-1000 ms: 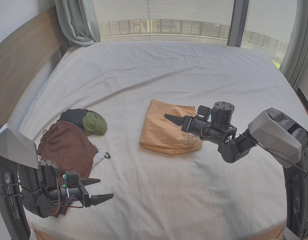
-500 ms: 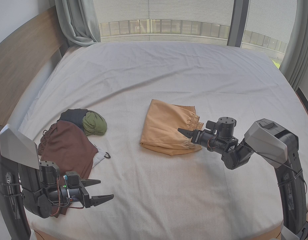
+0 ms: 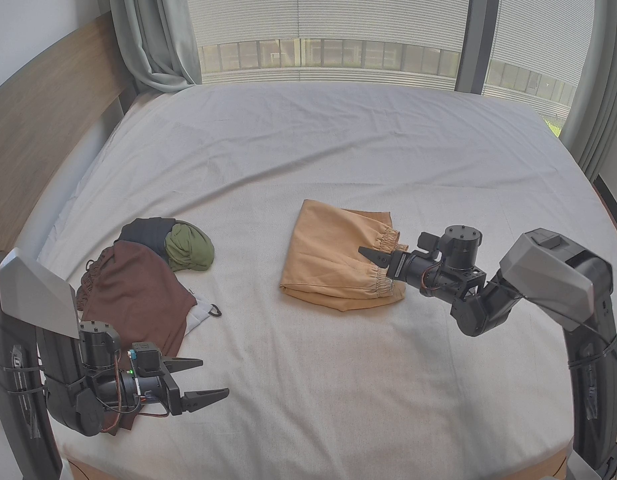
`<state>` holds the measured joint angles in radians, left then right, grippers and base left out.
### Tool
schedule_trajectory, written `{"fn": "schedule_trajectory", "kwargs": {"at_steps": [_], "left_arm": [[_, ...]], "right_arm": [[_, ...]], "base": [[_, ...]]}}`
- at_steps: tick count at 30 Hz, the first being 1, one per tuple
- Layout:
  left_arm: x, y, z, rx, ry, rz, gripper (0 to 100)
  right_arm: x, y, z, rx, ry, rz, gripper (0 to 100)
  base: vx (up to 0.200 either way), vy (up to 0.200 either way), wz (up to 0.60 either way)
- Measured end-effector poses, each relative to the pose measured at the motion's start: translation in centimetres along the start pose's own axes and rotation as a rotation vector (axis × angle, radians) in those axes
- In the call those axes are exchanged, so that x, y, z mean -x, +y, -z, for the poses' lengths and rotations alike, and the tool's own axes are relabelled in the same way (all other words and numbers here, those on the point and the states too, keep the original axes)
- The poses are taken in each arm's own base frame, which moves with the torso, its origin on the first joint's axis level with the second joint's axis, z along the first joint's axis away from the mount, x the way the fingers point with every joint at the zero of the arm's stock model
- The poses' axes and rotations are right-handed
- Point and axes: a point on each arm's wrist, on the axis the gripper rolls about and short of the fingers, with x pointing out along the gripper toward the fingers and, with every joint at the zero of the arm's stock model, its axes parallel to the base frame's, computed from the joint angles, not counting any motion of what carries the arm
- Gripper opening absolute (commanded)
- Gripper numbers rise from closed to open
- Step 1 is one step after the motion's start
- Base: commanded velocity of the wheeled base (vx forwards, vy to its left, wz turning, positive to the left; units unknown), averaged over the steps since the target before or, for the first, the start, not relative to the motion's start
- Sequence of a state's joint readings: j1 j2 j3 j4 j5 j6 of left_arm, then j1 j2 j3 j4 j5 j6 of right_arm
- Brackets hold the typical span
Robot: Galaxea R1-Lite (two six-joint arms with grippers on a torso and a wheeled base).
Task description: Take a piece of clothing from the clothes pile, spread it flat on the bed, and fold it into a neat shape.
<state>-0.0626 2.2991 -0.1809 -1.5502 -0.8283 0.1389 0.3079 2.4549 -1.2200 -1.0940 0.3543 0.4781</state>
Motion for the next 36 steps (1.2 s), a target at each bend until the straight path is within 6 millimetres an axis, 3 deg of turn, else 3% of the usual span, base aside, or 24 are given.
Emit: {"fn": "schedule_trajectory", "kwargs": {"at_steps": [4,9,18,25,36], "left_arm": [[0.1,-0.3,-1.1,-0.033,-0.032,0.005,100],[0.5,-1.5,-3.4,-0.102,-0.093,0.028,100],[1.6,-5.5,-7.2,-0.246,-0.2,0.103,100],[4.6,-9.2,-8.6,-0.32,-0.278,0.137,100],[8.8,-12.7,-9.1,-0.37,-0.355,0.115,100]], "right_arm": [[2.8,2.5,-2.3,0.082,-0.027,-0.014,100],[7.9,5.3,-4.6,0.217,-0.05,-0.009,100],[18.0,8.2,-6.5,0.401,-0.108,0.059,100],[24.8,10.0,-6.8,0.473,-0.189,0.107,100],[31.2,11.1,-5.2,0.56,-0.324,0.176,100]], "base": [[0.0,0.0,0.0],[0.0,0.0,0.0],[0.0,0.0,0.0],[0.0,0.0,0.0],[0.0,0.0,0.0]]}}
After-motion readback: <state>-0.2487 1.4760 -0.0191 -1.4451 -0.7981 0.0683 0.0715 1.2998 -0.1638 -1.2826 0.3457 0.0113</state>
